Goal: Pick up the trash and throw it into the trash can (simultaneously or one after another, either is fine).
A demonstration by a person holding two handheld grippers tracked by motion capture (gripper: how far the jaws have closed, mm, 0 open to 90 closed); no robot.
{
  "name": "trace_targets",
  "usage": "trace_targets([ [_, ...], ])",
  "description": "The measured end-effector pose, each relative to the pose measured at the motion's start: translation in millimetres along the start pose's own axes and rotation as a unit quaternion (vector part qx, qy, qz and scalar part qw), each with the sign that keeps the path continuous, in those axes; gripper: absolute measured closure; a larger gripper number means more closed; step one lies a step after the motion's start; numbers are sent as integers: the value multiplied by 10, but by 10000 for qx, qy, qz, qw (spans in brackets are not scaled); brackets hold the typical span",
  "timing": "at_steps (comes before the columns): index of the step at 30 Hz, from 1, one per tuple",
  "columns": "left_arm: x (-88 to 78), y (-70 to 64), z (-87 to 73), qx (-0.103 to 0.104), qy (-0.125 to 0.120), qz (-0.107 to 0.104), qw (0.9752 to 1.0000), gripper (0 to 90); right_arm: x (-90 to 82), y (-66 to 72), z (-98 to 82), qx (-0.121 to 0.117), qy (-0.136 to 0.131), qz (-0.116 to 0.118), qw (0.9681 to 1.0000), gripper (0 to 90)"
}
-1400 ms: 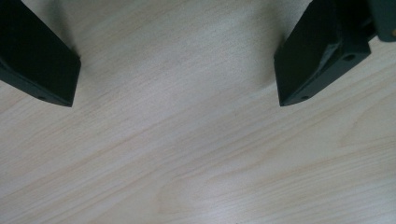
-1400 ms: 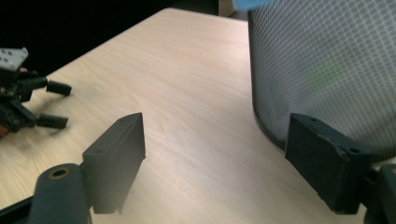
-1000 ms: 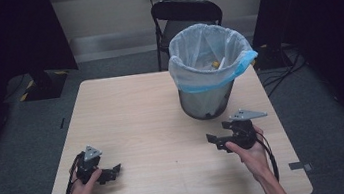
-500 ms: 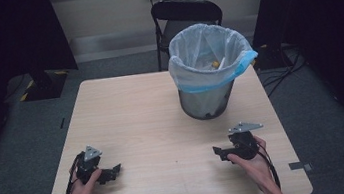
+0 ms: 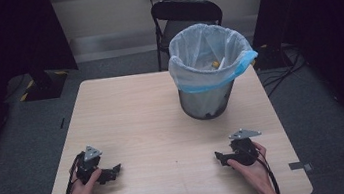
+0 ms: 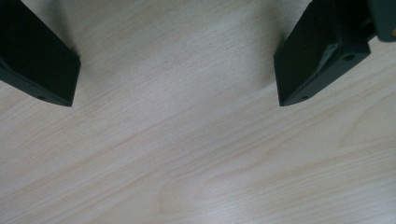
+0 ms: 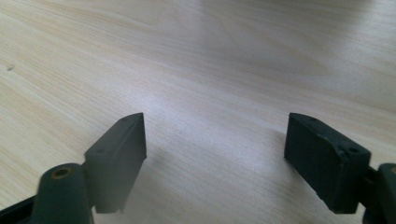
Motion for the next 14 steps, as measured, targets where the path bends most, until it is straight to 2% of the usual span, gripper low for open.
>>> trace_targets([
  [4, 0, 0, 0, 4, 1, 1, 10000, 0, 24, 34, -33, -25, -157, -126, 9998, 173],
  [6, 0, 1, 0, 4, 1, 1, 10000, 0, 53, 75, -47, -151, -186, -325, 9992, 153],
  [14, 0, 0, 0, 2, 1, 6, 10000, 0, 55, 77, -46, -169, -192, -343, 9991, 153],
])
Point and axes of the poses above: each handheld gripper's, and its own axes: x roughly forward along the jaws, z roughly out of its top, y roughly to its left, the point moved 3 cm from there along x, roughly forward along the jaws, and after that the axes turned 13 degrees about y, right-handed, at the moved point
